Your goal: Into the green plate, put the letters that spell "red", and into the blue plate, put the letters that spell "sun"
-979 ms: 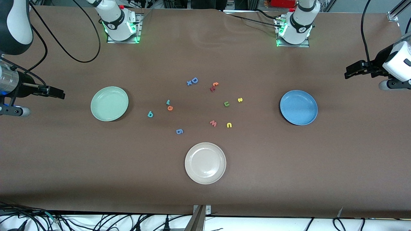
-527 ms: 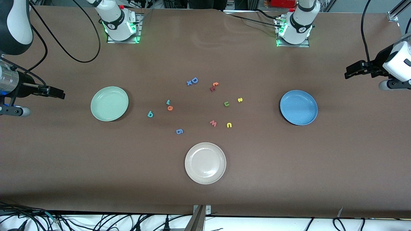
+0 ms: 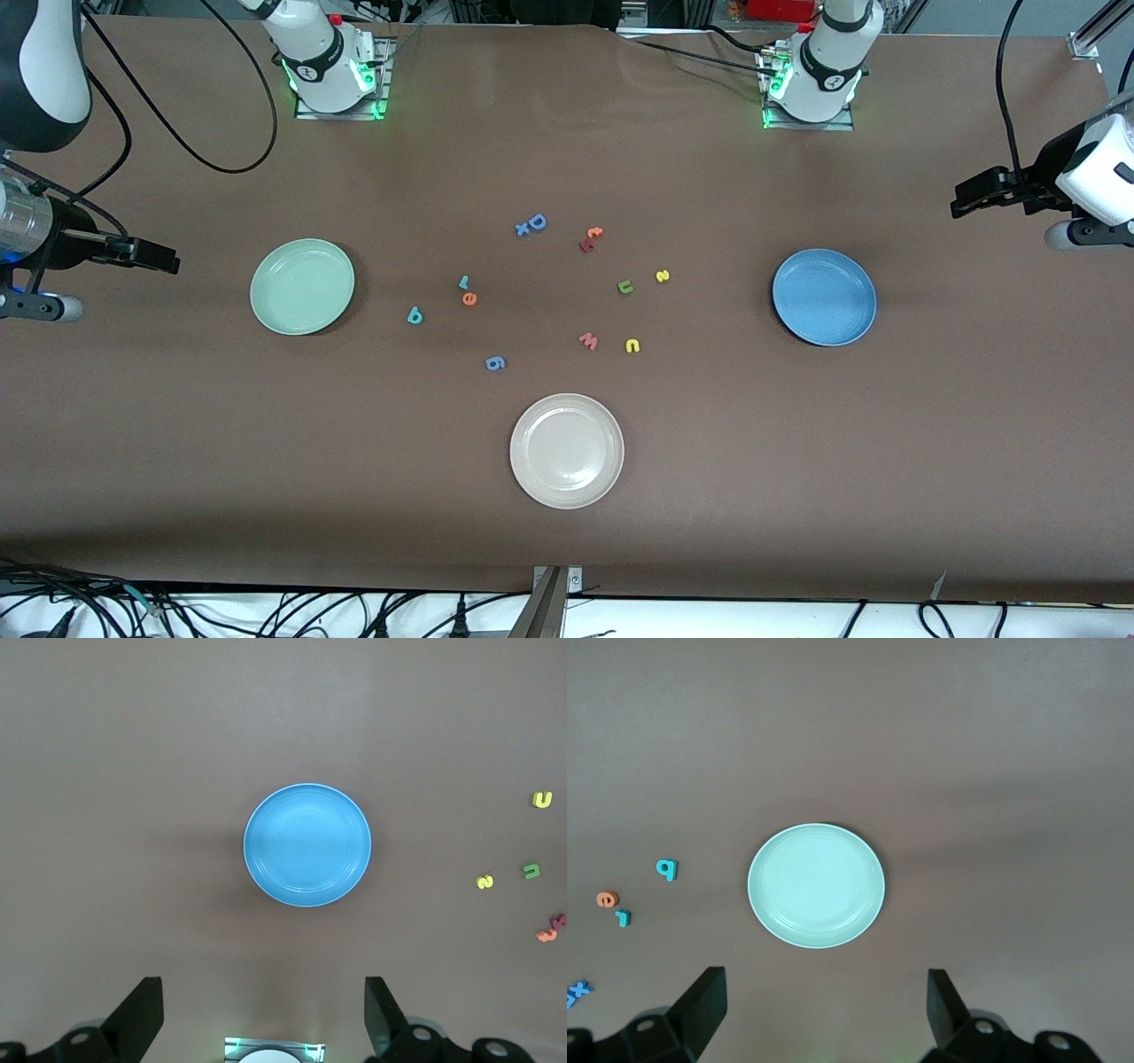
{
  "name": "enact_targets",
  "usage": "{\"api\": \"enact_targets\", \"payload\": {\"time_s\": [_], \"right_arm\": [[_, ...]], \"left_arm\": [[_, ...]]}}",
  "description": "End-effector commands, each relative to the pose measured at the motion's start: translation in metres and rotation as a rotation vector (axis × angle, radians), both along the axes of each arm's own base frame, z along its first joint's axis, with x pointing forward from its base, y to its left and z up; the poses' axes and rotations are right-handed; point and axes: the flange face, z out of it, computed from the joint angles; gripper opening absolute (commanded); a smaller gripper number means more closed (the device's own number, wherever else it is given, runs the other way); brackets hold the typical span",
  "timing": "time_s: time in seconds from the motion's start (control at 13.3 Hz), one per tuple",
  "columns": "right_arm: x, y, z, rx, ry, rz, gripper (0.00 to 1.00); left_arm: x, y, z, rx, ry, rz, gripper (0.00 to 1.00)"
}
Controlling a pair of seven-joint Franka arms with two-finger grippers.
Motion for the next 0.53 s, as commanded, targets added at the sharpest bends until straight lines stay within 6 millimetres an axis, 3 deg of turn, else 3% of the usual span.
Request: {"api": "enact_targets", "payload": {"time_s": [0.0, 0.45], "right_arm": [[-0.0038, -0.0008, 0.0027, 0.016, 0.005, -0.017, 1.00], [-0.0036, -0.0009, 0.0034, 0.016, 0.003, -0.017, 1.00]], "left_arm": [[0.0019, 0.0012, 0.0020, -0.008, -0.003, -0.004, 1.00], [0.0021, 0.0002, 0.0021, -0.010, -0.005, -0.006, 1.00]]}}
